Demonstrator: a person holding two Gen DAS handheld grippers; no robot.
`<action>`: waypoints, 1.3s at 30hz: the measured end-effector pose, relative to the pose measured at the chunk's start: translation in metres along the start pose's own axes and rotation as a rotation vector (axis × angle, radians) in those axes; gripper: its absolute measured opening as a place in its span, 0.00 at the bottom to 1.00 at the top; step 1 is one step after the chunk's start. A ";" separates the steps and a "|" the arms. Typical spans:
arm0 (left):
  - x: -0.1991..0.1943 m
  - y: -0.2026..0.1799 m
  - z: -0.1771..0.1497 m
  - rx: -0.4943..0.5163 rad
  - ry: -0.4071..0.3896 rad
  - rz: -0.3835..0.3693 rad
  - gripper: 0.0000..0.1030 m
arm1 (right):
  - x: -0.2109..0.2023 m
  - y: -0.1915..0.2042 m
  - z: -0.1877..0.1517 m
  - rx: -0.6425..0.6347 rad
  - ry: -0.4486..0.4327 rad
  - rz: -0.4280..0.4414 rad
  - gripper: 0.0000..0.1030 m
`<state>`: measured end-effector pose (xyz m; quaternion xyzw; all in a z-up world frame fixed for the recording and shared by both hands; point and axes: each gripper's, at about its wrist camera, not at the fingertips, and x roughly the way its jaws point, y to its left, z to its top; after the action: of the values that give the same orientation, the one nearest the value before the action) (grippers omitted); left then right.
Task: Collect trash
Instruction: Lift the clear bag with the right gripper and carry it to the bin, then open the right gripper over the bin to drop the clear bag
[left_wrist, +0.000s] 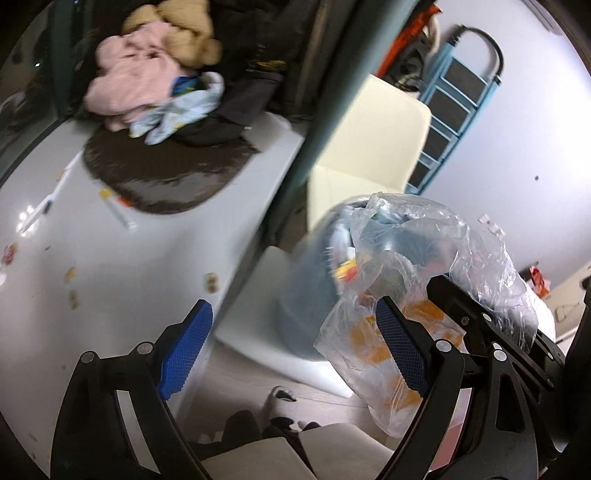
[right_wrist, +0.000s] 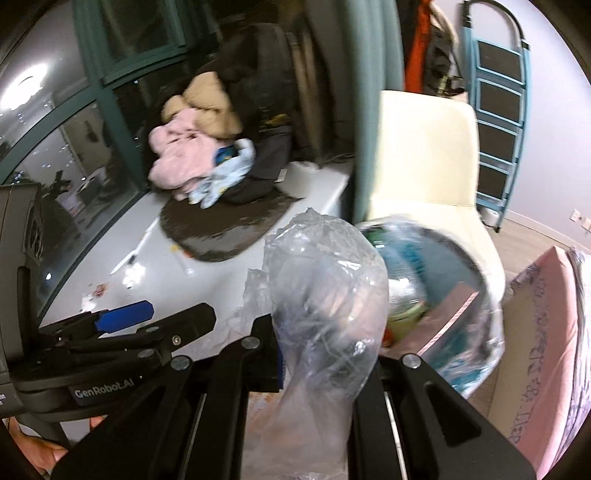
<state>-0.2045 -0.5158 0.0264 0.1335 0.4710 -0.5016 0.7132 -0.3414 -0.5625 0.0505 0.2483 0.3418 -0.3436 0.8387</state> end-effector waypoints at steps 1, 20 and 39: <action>0.005 -0.006 0.002 0.006 0.005 -0.006 0.85 | 0.001 -0.006 0.002 0.004 0.000 -0.006 0.10; 0.082 -0.074 0.037 0.015 0.051 -0.018 0.85 | 0.038 -0.097 0.035 0.012 0.044 -0.071 0.10; 0.090 -0.065 0.040 0.020 0.091 -0.041 0.85 | 0.039 -0.110 0.030 0.060 0.034 -0.319 0.61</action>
<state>-0.2328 -0.6254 -0.0074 0.1534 0.5006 -0.5142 0.6793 -0.3906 -0.6685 0.0205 0.2215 0.3807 -0.4780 0.7599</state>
